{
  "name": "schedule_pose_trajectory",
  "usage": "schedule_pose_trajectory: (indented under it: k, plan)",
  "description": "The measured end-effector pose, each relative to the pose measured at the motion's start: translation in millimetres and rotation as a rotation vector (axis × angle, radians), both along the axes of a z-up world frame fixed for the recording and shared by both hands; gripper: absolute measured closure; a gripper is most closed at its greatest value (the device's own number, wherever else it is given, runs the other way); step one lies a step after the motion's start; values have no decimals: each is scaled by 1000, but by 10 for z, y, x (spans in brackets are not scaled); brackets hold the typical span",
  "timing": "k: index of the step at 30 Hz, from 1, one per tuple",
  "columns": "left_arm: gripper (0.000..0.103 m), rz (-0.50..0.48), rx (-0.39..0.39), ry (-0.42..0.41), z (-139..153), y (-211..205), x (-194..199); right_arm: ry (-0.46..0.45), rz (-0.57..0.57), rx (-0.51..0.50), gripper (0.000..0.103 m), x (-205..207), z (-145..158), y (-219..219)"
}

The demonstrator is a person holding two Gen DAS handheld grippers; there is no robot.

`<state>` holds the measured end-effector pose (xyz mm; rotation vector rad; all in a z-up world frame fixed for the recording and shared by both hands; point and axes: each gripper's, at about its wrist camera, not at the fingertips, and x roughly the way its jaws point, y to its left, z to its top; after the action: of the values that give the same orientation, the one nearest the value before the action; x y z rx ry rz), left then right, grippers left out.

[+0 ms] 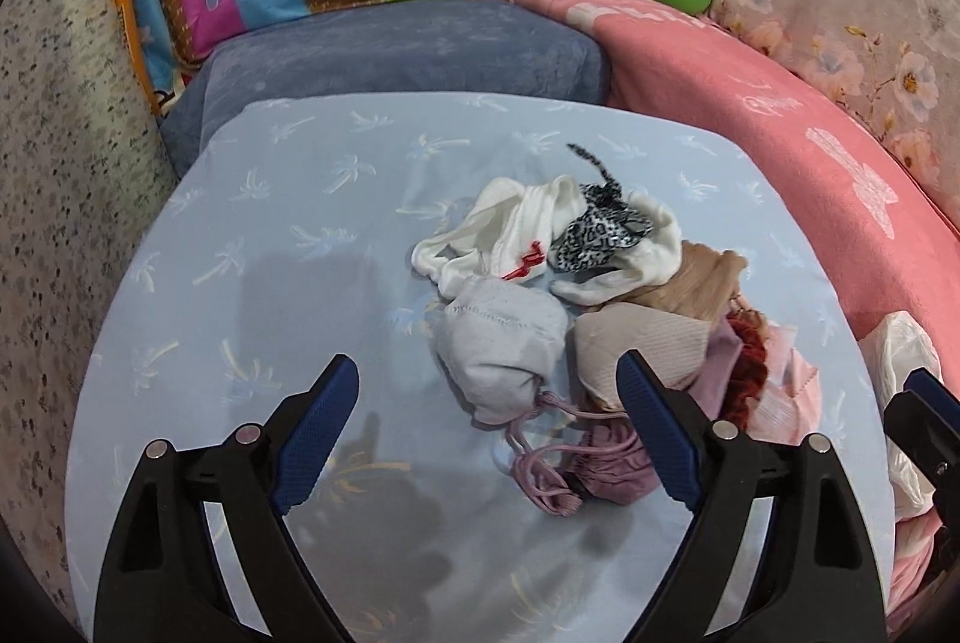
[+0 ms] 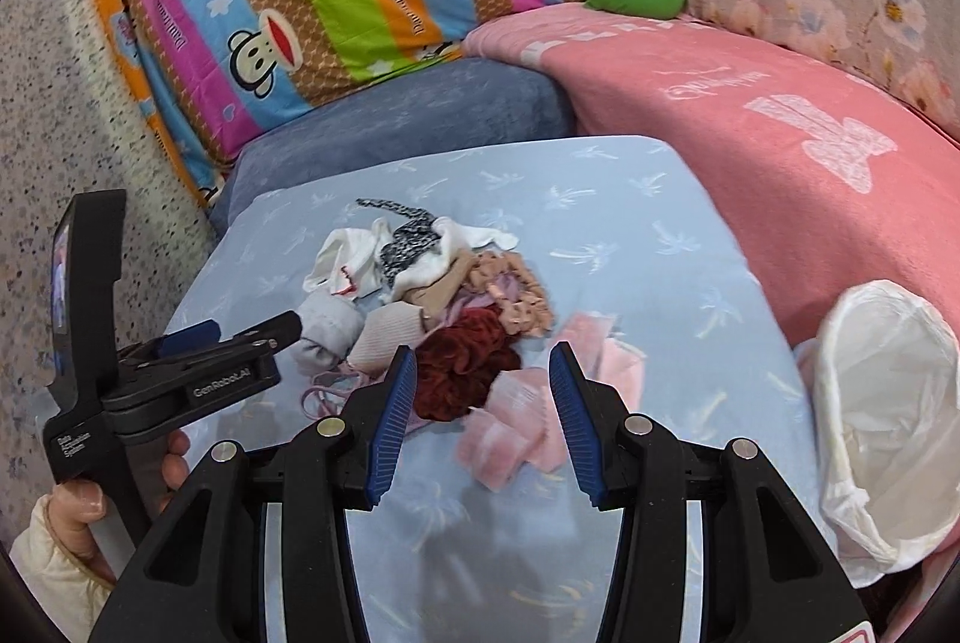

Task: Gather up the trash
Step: 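Grasp a white sock with the left gripper while the right gripper grasps the tan stocking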

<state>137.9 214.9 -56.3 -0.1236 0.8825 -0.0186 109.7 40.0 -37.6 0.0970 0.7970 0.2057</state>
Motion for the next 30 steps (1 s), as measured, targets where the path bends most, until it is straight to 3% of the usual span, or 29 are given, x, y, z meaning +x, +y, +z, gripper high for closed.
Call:
schedule_pose_trajectory:
  k: [3, 8, 13, 16, 25, 30]
  plan:
    - [20, -9, -22, 16, -75, 41, 81, 10, 15, 4, 57, 125, -51, 125]
    - [32, -35, -72, 61, -200, 56, 210, 18, 39, 0, 57, 348, -109, 314]
    - [62, -73, -139, 109, -323, 65, 268, 48, 65, 2, 61, 595, -226, 487]
    - [72, -86, -146, 102, -320, 94, 228, 70, 75, -12, 62, 705, -334, 578]
    - [76, -80, -134, 92, -277, 164, 178, 114, 26, -9, 62, 946, -561, 522]
    - [76, -81, -147, 96, -278, 150, 212, 123, 79, 7, 62, 961, -591, 573]
